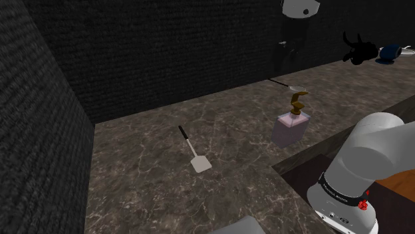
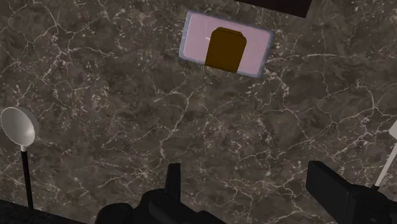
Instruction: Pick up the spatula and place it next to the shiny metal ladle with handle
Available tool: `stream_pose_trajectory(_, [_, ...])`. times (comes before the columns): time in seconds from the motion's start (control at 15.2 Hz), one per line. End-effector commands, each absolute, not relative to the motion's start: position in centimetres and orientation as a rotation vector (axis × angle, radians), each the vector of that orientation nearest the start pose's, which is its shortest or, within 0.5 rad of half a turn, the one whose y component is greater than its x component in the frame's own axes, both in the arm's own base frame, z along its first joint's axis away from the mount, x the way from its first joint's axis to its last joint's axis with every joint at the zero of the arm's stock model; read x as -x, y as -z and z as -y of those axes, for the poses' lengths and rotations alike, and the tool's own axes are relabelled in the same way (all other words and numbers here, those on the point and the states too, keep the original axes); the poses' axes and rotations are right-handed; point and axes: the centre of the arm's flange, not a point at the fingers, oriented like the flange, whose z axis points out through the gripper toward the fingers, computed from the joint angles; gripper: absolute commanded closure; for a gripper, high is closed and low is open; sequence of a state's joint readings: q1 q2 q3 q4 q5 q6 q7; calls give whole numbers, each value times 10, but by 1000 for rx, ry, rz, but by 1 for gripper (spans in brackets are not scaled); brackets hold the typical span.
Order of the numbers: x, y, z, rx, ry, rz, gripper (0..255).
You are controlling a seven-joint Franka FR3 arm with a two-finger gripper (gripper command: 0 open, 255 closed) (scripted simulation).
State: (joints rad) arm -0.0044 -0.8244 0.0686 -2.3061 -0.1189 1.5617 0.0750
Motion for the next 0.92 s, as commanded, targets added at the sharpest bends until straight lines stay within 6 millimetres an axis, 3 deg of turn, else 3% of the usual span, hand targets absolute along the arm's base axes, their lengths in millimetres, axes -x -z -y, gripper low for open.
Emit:
stream_pose_trajectory(0.0, [-295,-626,-14,3302,147,-60,0])
stream_pose_trajectory(0.86, [-357,-523,-128,3235,130,-214,0])
